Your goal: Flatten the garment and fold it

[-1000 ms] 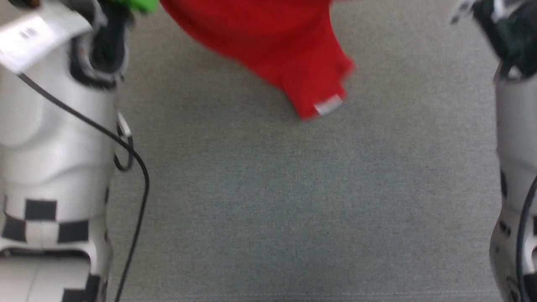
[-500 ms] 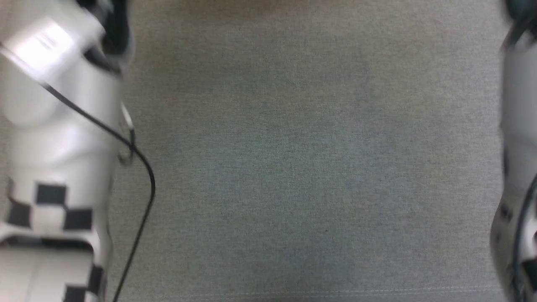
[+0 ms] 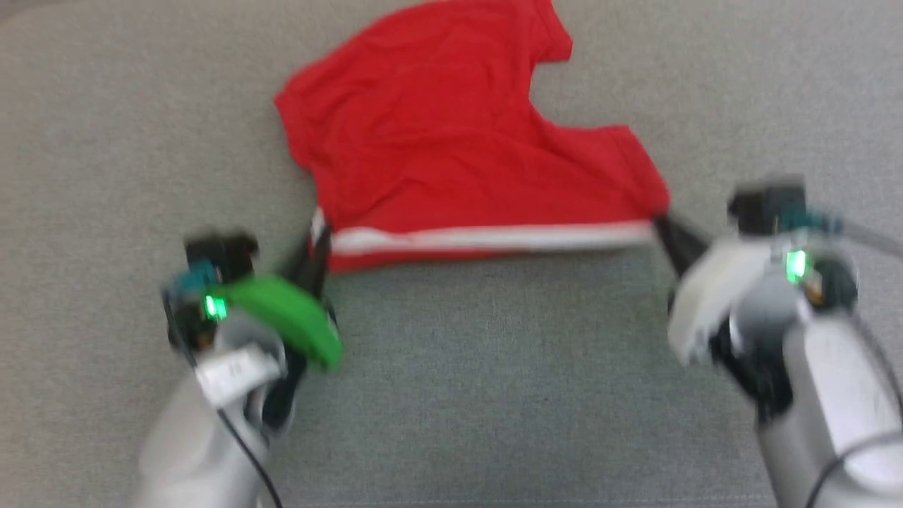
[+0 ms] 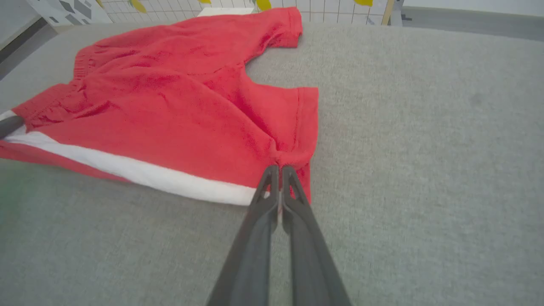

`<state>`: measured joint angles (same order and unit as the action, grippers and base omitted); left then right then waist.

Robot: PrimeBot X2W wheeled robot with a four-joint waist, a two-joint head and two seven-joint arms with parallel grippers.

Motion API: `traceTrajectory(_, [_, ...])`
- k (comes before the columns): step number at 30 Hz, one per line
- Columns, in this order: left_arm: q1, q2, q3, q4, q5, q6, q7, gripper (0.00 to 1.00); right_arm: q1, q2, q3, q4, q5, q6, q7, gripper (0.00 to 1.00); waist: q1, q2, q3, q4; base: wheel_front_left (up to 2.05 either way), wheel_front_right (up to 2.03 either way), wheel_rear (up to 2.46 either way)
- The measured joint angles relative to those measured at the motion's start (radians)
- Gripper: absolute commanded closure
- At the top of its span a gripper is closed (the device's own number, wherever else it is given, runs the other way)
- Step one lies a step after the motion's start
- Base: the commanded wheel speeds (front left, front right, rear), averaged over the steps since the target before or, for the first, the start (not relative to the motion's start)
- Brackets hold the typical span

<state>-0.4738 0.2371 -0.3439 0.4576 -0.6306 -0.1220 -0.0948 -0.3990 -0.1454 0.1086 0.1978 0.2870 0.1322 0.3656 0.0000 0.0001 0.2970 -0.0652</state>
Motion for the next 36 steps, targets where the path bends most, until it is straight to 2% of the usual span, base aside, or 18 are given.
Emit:
traceTrajectory(7, [0.243,0.025,-0.033,-0.121,-0.049,0.022,0.097,1.00,0.324,0.028,-0.071,-0.159,0.013,0.000,0.130,1.00,0.0000,0.0000,-0.079,0.010,0.00,0.00,0.00])
traceTrajectory(11, [0.371,0.045,-0.051,-0.208,-0.063,0.058,0.151,1.00,0.473,0.062,-0.111,-0.256,0.012,0.000,0.219,1.00,0.0000,0.0000,-0.120,0.012,0.00,0.00,0.00])
traceTrajectory(15, [0.478,0.051,-0.056,-0.299,-0.093,0.098,0.182,1.00,0.591,0.085,-0.166,-0.336,-0.016,0.000,0.272,1.00,0.0000,0.0000,-0.154,0.013,0.00,0.00,0.00])
traceTrajectory(20, [0.560,0.062,-0.058,-0.397,-0.092,0.134,0.188,1.00,0.673,0.093,-0.181,-0.414,-0.012,0.000,0.294,1.00,-0.0001,0.0000,-0.174,0.016,0.00,0.00,0.00])
traceTrajectory(24, [0.566,0.063,-0.070,-0.456,-0.075,0.140,0.171,1.00,0.663,0.093,-0.180,-0.457,-0.027,0.000,0.261,1.00,-0.0001,0.0000,-0.169,0.024,0.00,0.00,0.00])
traceTrajectory(27, [0.542,0.058,-0.073,-0.475,-0.054,0.141,0.143,1.00,0.598,0.093,-0.173,-0.469,-0.063,0.000,0.239,1.00,0.0000,0.0000,-0.156,0.031,0.00,0.00,0.00])
traceTrajectory(31, [0.439,0.036,-0.067,-0.473,-0.021,0.141,0.110,1.00,0.437,0.079,-0.146,-0.456,-0.106,0.000,0.222,1.00,0.0000,0.0000,-0.128,0.042,0.00,0.00,0.00])
traceTrajectory(32, [0.351,0.009,-0.060,-0.451,-0.012,0.141,0.088,1.00,0.299,0.047,-0.137,-0.410,-0.114,0.000,0.210,1.00,0.0000,0.0000,-0.100,0.054,0.00,0.00,0.00])
traceTrajectory(36, [0.236,-0.026,-0.050,-0.384,0.002,0.145,0.055,1.00,0.117,0.002,-0.112,-0.314,-0.119,0.000,0.197,1.00,0.0000,0.0000,-0.057,0.076,0.00,0.00,0.00])
